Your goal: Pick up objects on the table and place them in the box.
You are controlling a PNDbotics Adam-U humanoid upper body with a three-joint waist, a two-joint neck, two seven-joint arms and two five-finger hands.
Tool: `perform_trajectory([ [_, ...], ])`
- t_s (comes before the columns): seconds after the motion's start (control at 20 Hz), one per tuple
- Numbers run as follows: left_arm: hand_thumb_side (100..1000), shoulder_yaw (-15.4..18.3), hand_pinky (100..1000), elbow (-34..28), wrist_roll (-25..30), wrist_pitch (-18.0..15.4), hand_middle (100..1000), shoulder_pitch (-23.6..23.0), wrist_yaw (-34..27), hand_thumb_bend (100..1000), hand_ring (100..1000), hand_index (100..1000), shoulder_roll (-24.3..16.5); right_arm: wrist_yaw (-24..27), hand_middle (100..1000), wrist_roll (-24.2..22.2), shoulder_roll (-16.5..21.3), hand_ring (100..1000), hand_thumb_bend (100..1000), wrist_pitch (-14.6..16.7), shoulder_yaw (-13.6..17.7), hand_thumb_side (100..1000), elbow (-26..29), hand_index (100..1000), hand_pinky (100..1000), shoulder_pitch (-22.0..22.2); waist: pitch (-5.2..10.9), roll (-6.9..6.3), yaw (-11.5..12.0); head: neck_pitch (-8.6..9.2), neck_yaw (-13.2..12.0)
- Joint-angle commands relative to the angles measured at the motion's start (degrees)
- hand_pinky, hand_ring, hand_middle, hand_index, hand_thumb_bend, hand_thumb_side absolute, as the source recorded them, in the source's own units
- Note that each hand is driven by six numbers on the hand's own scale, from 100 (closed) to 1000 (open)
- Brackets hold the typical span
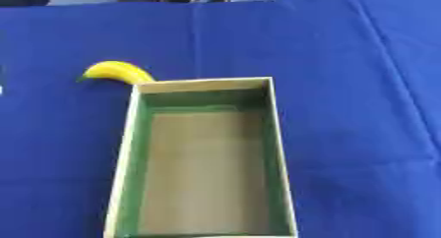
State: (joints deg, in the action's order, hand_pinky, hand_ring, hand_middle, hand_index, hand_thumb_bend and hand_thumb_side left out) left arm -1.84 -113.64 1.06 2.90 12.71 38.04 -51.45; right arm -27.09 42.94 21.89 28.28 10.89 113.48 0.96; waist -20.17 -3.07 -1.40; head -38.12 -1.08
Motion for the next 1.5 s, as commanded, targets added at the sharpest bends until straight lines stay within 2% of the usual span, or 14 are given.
perform_trajectory([
  [0.05,829,0.93,514,-0.95,-0.62,0.1,746,1.11,0.5,100,680,906,-2.4,0.23,648,5.29,0.95,751,100,5.43,0.06,655,1.11,753,722,-0.33,0.85,0.0,0.0,0.54,0.11],
  [0.5,792,-0.35,576,-0.95,1.46,-0.97,784,5.33,2.69,104,739,937,-4.46,0.31,647,5.01,1.17,750,100,5.58,-0.17,658,1.11,753,722,-0.55,0.68,-0.47,-1.27,-0.16,-0.9],
  [0.85,785,-2.52,598,-0.95,7.29,-2.39,785,10.36,4.09,211,748,964,-5.46,0.29,646,4.52,1.24,750,100,5.54,-0.51,657,1.11,752,722,-0.75,0.44,-1.47,-3.36,0.56,-2.17],
  [1.1,791,-4.57,633,-0.62,13.45,-2.98,812,13.73,5.13,357,773,1000,-6.13,0.21,645,4.2,1.25,750,100,5.51,-0.73,657,1.11,752,722,-0.81,0.28,-2.07,-4.56,1.06,-2.65],
  [1.15,807,-5.03,653,-0.06,14.79,-3.45,818,14.52,5.74,431,782,1000,-6.33,0.2,644,4.13,1.28,750,100,5.51,-0.79,657,1.11,752,722,-0.84,0.24,-2.2,-4.79,1.19,-2.84],
  [1.2,822,-5.58,667,0.8,16.13,-4.15,824,15.44,6.42,468,788,1000,-6.49,0.2,644,4.05,1.29,750,100,5.5,-0.86,656,1.11,752,722,-0.86,0.21,-2.33,-5.01,1.33,-3.08],
  [1.35,837,-6.83,687,4.03,18.76,-6.55,826,18.26,8.1,544,795,1000,-6.24,0.2,644,3.81,1.25,750,100,5.44,-1.01,657,1.11,752,722,-0.89,0.13,-2.59,-5.54,1.63,-3.52],
  [1.5,799,-8.27,699,7.97,20.82,-9.08,827,21.08,9.91,583,801,1000,-5.67,0.2,643,3.57,1.26,749,100,5.48,-1.2,661,1.11,752,722,-0.91,0.05,-2.74,-6.14,1.82,-3.96],
])
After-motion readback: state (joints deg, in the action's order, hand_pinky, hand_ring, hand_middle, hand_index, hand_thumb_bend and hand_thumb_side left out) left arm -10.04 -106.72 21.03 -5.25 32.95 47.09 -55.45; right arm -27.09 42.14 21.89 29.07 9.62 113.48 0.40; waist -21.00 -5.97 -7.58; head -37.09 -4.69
